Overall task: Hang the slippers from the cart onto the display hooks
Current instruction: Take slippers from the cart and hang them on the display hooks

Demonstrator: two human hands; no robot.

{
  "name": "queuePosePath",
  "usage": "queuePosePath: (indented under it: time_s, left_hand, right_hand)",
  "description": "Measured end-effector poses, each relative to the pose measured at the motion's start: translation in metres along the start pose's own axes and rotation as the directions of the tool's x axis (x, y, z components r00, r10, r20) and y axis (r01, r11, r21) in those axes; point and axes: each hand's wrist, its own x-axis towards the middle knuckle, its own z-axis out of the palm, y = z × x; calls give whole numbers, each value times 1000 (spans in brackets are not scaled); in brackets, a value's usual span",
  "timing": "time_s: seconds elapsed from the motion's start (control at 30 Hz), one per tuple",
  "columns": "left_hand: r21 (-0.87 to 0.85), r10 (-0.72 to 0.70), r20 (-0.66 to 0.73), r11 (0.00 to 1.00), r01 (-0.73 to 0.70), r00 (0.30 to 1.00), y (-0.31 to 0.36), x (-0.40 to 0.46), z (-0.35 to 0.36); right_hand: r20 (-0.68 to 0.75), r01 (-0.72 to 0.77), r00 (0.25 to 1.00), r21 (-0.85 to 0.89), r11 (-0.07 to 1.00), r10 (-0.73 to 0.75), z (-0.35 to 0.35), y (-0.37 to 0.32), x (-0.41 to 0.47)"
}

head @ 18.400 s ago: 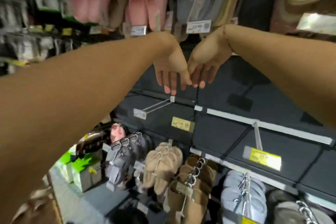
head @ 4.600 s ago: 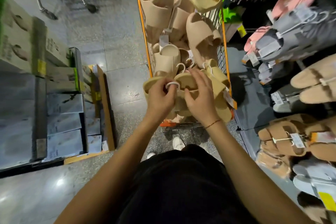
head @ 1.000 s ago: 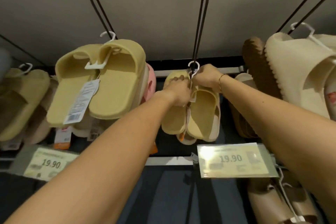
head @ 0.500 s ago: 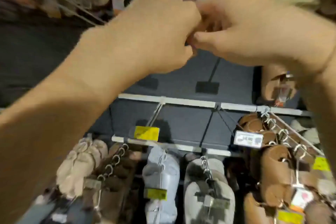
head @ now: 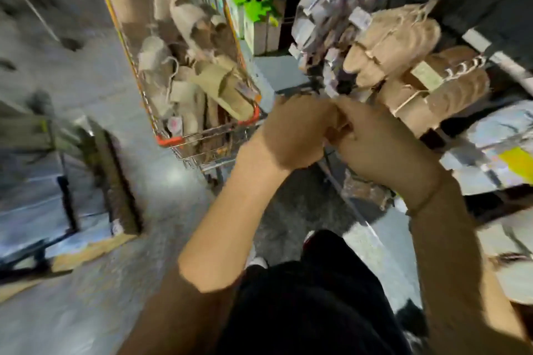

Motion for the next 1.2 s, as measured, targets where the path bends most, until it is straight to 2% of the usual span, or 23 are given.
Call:
queuePosePath:
  time_s: [0.07,0.13,0.2,0.33,0.43,0.57,0.67,0.87,1.03,1.2]
  left_hand:
    - [-77,-71,65,994,76,995,-28,-13,7]
    - [-213,-137,51,966,144,989,-64,-27,23]
    - [-277,-224,100,929,244,969,-93,-33,30]
    - [-286,-330,144,889,358,933,-143,-15,31]
    - [-244,-432,117,860,448,894,-187,7,31]
    - [-182,-547,123,808,561,828,-239,40,26]
    - [-176,-595,137,772,611,792,-271,61,29]
    - [-218,-586,311,723,656,748,-310,93,41]
    - [-232,-603,265,718,656,753,-357,116,56]
    - [-337,-683,172,637,694,710,-421,129,66]
  right_hand:
    - [107,56,993,-15,998,-54,24,-14,23]
    - [155,94,984,-59,994,-83,44,-26,50]
    - [200,126,973,-57,990,-112,59,-38,80]
    - [267,179,949,-8,984,-171,84,-53,145]
    - [257,221,943,-12,975,-210,97,-59,197]
    - [296,194,937,1,981,-186,116,-55,262]
    - [339,196,926,-49,979,-168,129,-50,304]
    - [434,125,898,-87,988,-75,148,-50,359]
    - [447,49,894,-66,997,-14,177,-59,401]
    - [435,-14,900,25,1000,2,208,-92,445]
